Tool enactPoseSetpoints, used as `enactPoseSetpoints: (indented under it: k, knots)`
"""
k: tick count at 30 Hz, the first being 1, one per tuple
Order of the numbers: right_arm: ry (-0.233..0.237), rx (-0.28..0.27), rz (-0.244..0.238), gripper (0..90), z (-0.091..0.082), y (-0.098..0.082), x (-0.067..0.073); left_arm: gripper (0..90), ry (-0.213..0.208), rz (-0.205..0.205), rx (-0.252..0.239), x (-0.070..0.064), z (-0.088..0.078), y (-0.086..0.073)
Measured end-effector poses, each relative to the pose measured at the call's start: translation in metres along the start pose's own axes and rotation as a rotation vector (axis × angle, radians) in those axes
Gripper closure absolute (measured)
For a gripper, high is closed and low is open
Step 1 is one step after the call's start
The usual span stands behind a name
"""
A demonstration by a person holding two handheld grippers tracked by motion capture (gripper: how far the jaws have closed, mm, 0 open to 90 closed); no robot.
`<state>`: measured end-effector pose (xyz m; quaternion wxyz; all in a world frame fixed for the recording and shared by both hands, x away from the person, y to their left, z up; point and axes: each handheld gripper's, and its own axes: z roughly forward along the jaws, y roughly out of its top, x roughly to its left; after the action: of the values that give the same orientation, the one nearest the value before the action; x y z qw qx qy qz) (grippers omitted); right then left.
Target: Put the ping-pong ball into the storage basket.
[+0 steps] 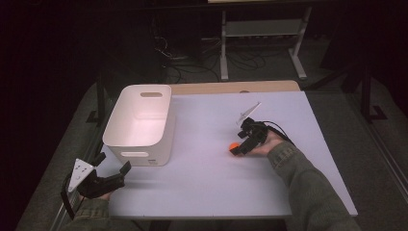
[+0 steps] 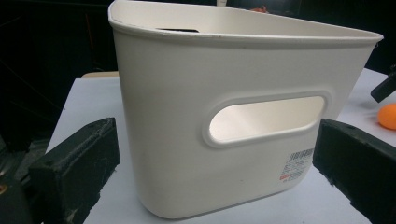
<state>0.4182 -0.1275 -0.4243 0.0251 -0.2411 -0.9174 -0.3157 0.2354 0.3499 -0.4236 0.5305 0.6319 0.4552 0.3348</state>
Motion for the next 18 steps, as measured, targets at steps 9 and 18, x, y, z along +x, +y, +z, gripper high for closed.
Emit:
enactPoseSetpoints:
  k: [9,18]
  knots:
    - [0.018,0.030,-0.003,17.1,0.0053,-0.0008,-0.0002,0.0,0.000,0.000,0.000,0.0000,-0.0002,0.0001]
    - [0.029,0.040,-0.023,26.7,0.0087,0.0001,0.0011,0.0,-0.001,0.001,0.002,-0.0001,-0.0001,0.0001]
